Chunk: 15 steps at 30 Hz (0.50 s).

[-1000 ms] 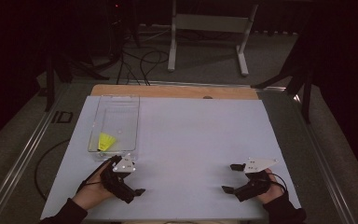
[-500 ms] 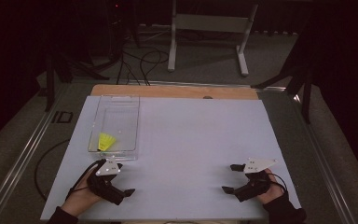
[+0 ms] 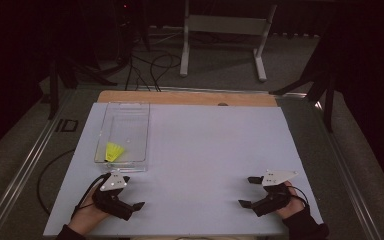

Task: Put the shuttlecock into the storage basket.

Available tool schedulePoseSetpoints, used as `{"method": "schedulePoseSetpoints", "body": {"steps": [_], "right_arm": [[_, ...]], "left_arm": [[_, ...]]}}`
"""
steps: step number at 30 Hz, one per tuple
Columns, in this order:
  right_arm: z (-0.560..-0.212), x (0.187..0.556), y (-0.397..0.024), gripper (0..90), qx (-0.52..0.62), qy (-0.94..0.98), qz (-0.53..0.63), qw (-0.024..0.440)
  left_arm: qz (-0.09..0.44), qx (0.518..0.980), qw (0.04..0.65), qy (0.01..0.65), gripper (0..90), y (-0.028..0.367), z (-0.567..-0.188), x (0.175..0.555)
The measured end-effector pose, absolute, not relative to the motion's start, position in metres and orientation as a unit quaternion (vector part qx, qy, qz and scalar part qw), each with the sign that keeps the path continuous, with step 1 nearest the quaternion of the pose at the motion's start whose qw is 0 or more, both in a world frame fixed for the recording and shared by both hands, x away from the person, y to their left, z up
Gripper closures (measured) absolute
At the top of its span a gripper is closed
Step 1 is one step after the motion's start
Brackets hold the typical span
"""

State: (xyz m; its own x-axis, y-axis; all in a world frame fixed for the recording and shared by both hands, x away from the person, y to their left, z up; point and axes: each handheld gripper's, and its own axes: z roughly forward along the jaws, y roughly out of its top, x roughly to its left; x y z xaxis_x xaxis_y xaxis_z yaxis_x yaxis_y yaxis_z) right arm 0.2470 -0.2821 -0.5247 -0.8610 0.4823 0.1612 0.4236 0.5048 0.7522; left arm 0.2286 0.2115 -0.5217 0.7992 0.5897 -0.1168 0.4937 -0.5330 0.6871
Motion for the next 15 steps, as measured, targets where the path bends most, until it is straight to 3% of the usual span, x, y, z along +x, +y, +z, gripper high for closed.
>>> {"method": "schedulePoseSetpoints", "body": {"steps": [15], "right_arm": [[-0.5265, 0.2474, -0.2817, 9.7, 0.261, 0.867, 0.423, 0.036]], "left_arm": [[0.061, 0.875, 0.368, 0.31, 0.0, 0.209, -0.5233, 0.2286]]}}
